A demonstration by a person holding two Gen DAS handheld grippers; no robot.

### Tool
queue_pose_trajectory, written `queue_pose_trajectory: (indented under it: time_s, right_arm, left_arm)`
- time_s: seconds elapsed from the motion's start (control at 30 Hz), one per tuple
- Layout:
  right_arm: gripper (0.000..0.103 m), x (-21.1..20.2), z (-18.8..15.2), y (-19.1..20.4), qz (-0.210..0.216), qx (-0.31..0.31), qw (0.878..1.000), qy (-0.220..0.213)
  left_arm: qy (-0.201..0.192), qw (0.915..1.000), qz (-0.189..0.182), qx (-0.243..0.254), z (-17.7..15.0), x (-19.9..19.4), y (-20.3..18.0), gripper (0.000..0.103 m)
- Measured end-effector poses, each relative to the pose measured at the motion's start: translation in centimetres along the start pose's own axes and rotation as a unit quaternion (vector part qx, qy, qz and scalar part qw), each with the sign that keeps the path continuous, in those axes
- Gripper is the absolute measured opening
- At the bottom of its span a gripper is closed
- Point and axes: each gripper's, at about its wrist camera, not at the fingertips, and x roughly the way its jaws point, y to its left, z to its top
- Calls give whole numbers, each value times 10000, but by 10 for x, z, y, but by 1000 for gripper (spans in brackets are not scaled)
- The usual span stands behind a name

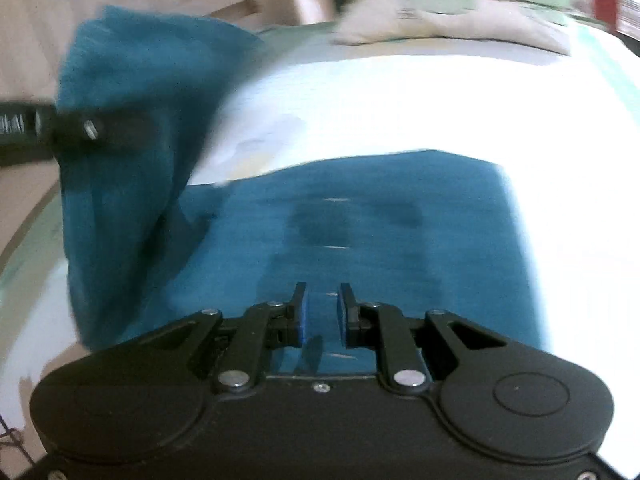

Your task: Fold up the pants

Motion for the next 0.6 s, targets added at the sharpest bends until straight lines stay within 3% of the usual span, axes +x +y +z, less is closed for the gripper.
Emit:
queue_pose_trajectory:
  time_s: [0.13,0.27,0.6]
  right_arm:
    - [27,-10,-1,-34,-375,281,9987,188]
    - [30,-11,-5,-48,-490,380,9975,337]
    - [30,-15,-13,-69,-670,357,9958,513]
  left_arm:
    - [545,9973,-470,-137,-5,41,-25,11]
    - [325,9989,-331,-104,-9,43,-33,11]
    - [630,9969,-435,155,-8,49,-62,11]
